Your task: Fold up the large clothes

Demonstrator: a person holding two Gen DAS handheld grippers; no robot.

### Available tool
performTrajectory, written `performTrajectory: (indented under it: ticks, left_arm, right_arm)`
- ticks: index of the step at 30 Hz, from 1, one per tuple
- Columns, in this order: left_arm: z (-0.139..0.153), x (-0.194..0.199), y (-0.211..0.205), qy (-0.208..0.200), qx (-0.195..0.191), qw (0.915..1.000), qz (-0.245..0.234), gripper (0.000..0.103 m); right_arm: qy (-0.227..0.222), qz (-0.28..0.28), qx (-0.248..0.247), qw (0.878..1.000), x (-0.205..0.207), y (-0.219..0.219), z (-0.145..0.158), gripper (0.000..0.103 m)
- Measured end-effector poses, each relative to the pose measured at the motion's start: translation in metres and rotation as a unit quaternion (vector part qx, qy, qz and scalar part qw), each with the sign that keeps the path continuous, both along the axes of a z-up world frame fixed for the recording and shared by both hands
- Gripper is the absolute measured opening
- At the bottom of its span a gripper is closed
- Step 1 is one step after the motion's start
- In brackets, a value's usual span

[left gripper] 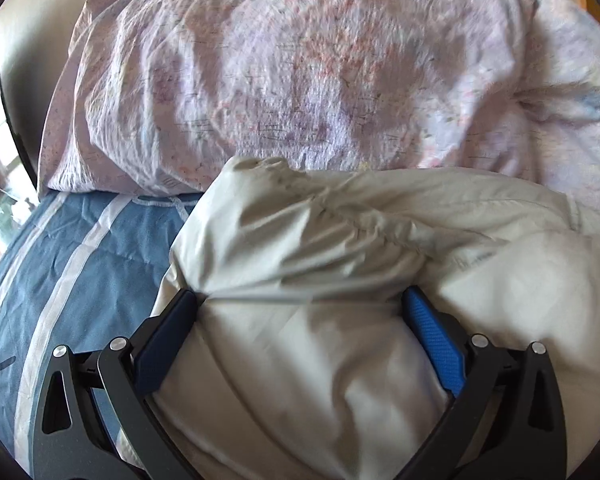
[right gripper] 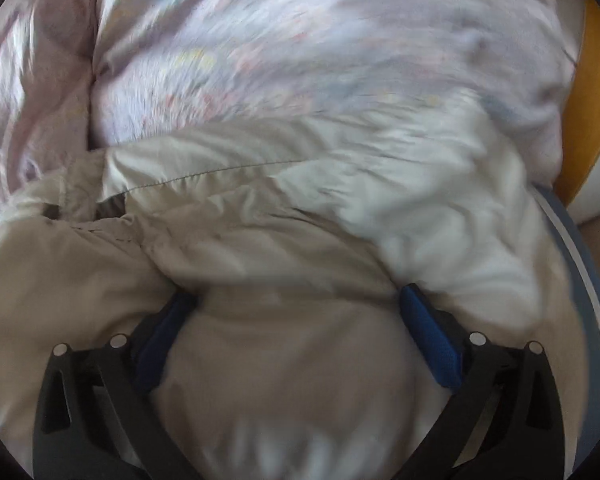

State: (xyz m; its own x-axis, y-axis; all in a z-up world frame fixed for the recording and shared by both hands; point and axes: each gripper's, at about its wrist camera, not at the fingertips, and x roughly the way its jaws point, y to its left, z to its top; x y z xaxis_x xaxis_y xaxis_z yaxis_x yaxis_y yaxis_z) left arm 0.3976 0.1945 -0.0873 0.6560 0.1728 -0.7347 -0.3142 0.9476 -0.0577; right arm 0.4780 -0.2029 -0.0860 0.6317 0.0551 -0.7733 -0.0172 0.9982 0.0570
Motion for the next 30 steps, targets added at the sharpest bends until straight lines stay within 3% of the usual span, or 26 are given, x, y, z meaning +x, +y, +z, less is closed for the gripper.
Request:
performTrajectory:
  ticks: [3, 5, 8, 11, 13, 16, 18, 20, 22, 25, 30]
  left_arm:
    - [0.023, -0.04, 0.023, -0.038, -0.052, 0.9976, -0.027, 0.102]
    - [0.035, -0.063, 0.038, -0.051, -0.076, 0.9956, -0.022, 0.102]
    - [0.033, -0.111, 0.059, -0.061, -0.143, 0.9879, -0.006, 0.102]
    - [0.016, -0.148, 0.07, -0.053, -0.23, 0.9716, 0.02, 0.102]
    - [0.006, -0.166, 0.067, -0.052, -0.274, 0.9599, 0.031, 0.102]
    - [-0.002, -0.183, 0.06, -0.053, -0.307, 0.9486, 0.054, 0.102]
    - [-0.007, -0.188, 0.059, -0.053, -0.344, 0.9352, 0.064, 0.102]
    - [-0.013, -0.188, 0.056, -0.055, -0.39, 0.9161, 0.075, 0.1]
    - [-0.016, -0.185, 0.051, -0.061, -0.411, 0.9063, 0.079, 0.096]
    - [-0.019, -0.177, 0.042, -0.069, -0.425, 0.8993, 0.078, 0.093]
    - [-0.029, -0.167, 0.041, -0.075, -0.444, 0.886, 0.109, 0.089]
  right_arm:
    - [-0.04, -0.033, 0.073, 0.996, -0.033, -0.058, 0.035, 0.099]
    - [-0.044, -0.068, 0.123, 0.989, -0.053, -0.096, 0.048, 0.099]
    - [-0.016, -0.129, 0.225, 0.966, -0.082, -0.156, 0.044, 0.099]
    - [0.01, -0.165, 0.286, 0.944, -0.112, -0.181, 0.022, 0.098]
    - [0.027, -0.181, 0.308, 0.933, -0.12, -0.183, 0.007, 0.095]
    - [0.056, -0.2, 0.335, 0.919, -0.127, -0.179, -0.014, 0.088]
    - [0.067, -0.197, 0.368, 0.906, -0.128, -0.18, -0.025, 0.087]
    - [0.072, -0.197, 0.382, 0.9, -0.128, -0.178, -0.032, 0.086]
    - [0.076, -0.196, 0.393, 0.895, -0.127, -0.175, -0.037, 0.085]
    - [0.081, -0.193, 0.412, 0.887, -0.127, -0.172, -0.046, 0.083]
    - [0.069, -0.179, 0.423, 0.886, -0.125, -0.165, -0.048, 0.078]
